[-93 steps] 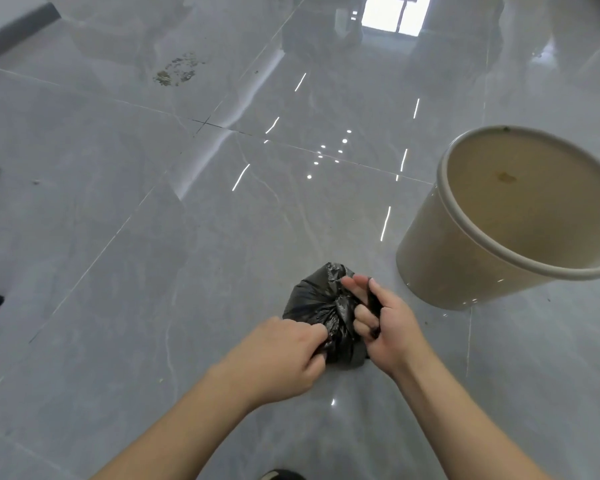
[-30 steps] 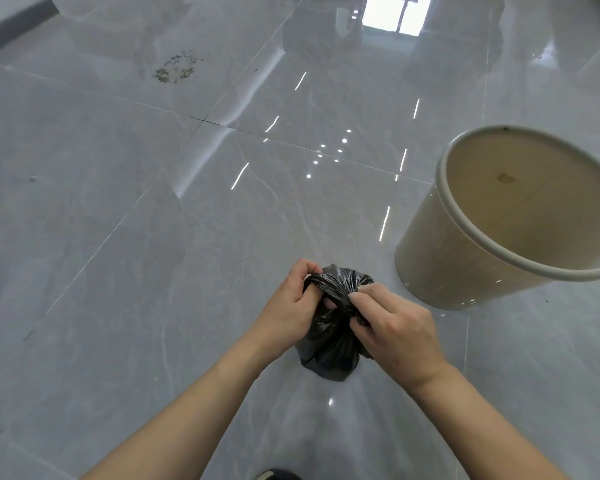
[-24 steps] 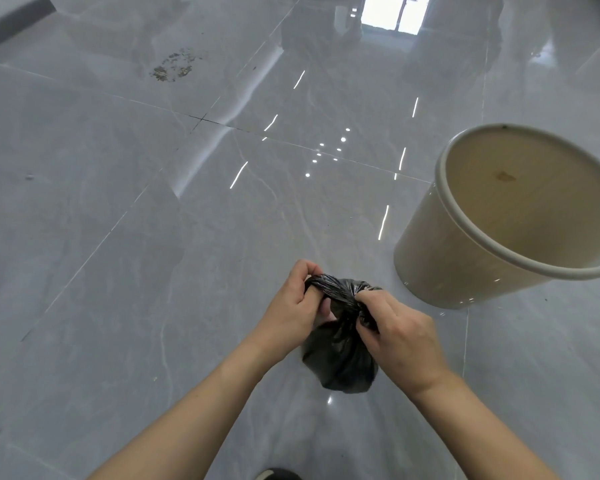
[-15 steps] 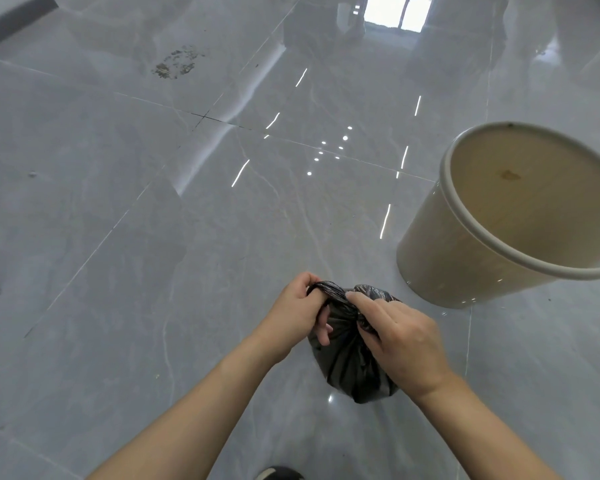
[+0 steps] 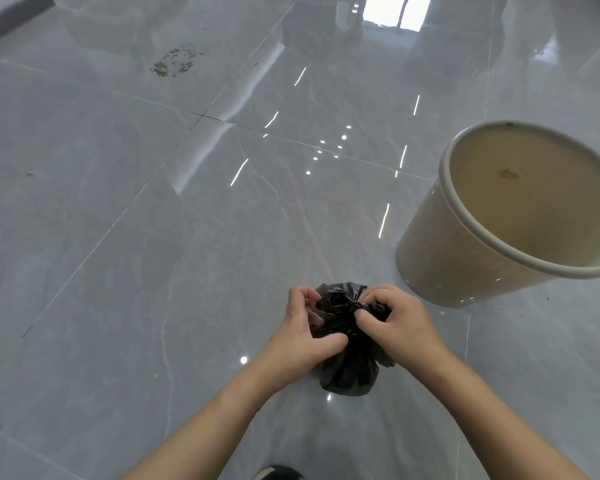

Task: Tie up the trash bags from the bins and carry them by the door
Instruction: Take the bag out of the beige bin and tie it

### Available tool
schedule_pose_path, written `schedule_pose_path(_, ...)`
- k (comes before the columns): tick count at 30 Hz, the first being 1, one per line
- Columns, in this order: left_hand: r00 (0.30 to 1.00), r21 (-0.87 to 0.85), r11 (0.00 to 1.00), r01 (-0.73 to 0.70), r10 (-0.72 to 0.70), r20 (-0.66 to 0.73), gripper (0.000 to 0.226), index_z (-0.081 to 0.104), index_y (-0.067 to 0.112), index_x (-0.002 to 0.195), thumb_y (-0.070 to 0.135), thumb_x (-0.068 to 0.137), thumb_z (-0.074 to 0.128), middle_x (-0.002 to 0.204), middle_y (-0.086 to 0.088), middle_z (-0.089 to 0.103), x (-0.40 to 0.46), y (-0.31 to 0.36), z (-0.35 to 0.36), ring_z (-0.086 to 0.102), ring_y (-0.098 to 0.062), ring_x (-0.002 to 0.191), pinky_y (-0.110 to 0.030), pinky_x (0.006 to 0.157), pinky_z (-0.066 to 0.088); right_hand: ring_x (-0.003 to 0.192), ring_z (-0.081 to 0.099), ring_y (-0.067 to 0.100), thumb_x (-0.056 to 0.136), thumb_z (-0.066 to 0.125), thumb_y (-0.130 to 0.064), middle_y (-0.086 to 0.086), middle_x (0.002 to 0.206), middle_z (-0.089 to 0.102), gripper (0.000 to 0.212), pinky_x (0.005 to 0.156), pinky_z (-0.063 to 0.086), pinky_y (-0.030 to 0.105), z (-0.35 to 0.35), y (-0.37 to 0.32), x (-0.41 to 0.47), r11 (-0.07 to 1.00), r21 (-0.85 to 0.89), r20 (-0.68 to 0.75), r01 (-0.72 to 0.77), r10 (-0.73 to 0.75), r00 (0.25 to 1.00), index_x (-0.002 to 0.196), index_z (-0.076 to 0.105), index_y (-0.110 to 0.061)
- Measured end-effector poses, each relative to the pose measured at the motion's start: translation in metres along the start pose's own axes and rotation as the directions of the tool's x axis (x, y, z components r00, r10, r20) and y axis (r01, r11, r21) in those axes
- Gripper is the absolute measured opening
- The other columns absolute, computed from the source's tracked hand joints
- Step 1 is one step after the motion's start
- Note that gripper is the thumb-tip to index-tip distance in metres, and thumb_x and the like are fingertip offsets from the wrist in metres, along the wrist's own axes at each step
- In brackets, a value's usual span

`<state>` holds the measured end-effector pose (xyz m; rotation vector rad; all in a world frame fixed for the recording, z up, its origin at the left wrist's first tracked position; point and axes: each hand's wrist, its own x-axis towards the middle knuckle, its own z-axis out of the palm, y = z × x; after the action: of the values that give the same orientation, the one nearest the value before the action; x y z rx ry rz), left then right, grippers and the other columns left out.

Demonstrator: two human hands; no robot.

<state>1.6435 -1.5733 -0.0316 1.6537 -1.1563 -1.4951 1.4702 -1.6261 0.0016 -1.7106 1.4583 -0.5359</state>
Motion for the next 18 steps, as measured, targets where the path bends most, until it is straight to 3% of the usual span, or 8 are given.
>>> schedule_pose_path(2, 0.998, 0.151, 0.987, -0.062, 0.066, -0.023, 0.043, 0.041, 0.042, 0.095, 0.046, 0.063, 0.069, 0.101, 0.011, 0.049, 0.000, -0.004, 0.004, 0.055, -0.010, 0.095, -0.024, 0.078, 0.050, 0.054, 0.051, 0.014, 0.072, 0.066, -0.010, -0.004, 0.060, 0.057, 0.011, 0.055, 0.044, 0.030, 0.002, -0.003, 0.002, 0.983, 0.126, 0.051, -0.131, 0.126, 0.991, 0.063, 0.061, -0.013)
schedule_pose_path(4, 0.989, 0.301, 0.948, -0.104, 0.130, -0.071, 0.028, 0.047, 0.032, 0.086, 0.043, 0.067, 0.064, 0.094, 0.013, 0.051, 0.002, -0.004, 0.004, 0.055, -0.013, 0.093, -0.031, 0.083, 0.047, 0.050, 0.042, 0.013, 0.073, 0.064, -0.008, -0.003, 0.052, 0.048, 0.014, 0.050, 0.036, 0.026, 0.002, -0.002, 0.003, 0.956, 0.203, 0.104, -0.211, 0.193, 0.976, 0.062, 0.057, -0.008)
schedule_pose_path(7, 0.975, 0.401, 0.907, -0.130, 0.191, -0.115, 0.013, 0.047, 0.021, 0.077, 0.031, 0.073, 0.056, 0.079, 0.005, 0.056, 0.005, -0.003, 0.001, 0.052, -0.014, 0.074, -0.031, 0.070, 0.041, 0.056, 0.050, 0.016, 0.077, 0.064, -0.005, 0.001, 0.060, 0.056, 0.008, 0.055, 0.041, 0.025, -0.001, -0.008, 0.004, 0.896, 0.314, 0.168, -0.314, 0.273, 0.947, 0.076, 0.063, -0.013)
schedule_pose_path(10, 0.963, 0.459, 0.874, -0.158, 0.240, -0.124, 0.010, 0.045, 0.022, 0.076, 0.028, 0.077, 0.053, 0.070, 0.002, 0.057, 0.006, -0.003, -0.001, 0.048, -0.011, 0.061, -0.026, 0.061, 0.035, 0.070, 0.064, 0.015, 0.083, 0.063, -0.005, 0.006, 0.083, 0.071, 0.025, 0.070, 0.052, 0.028, -0.003, -0.009, 0.006, 0.871, 0.337, 0.209, -0.357, 0.301, 0.930, 0.101, 0.067, -0.021)
schedule_pose_path(14, 0.962, 0.440, 0.888, -0.136, 0.225, -0.157, 0.009, 0.045, 0.028, 0.080, 0.027, 0.083, 0.053, 0.071, 0.005, 0.058, 0.009, -0.008, 0.002, 0.051, -0.011, 0.061, -0.027, 0.061, 0.037, 0.066, 0.061, 0.013, 0.087, 0.063, -0.012, 0.006, 0.074, 0.069, 0.009, 0.067, 0.050, 0.028, -0.003, -0.011, 0.007, 0.922, 0.216, 0.216, -0.320, 0.274, 0.937, 0.085, 0.071, -0.011)
schedule_pose_path(18, 0.989, 0.153, 0.987, -0.047, 0.067, -0.130, 0.027, 0.041, 0.041, 0.094, 0.037, 0.072, 0.056, 0.088, 0.012, 0.061, 0.005, -0.011, 0.002, 0.057, -0.005, 0.075, -0.030, 0.071, 0.050, 0.064, 0.056, 0.016, 0.085, 0.064, -0.020, 0.005, 0.071, 0.060, 0.020, 0.064, 0.045, 0.032, -0.003, -0.011, 0.007, 0.936, 0.164, 0.192, -0.313, 0.281, 0.940, 0.078, 0.065, -0.001)
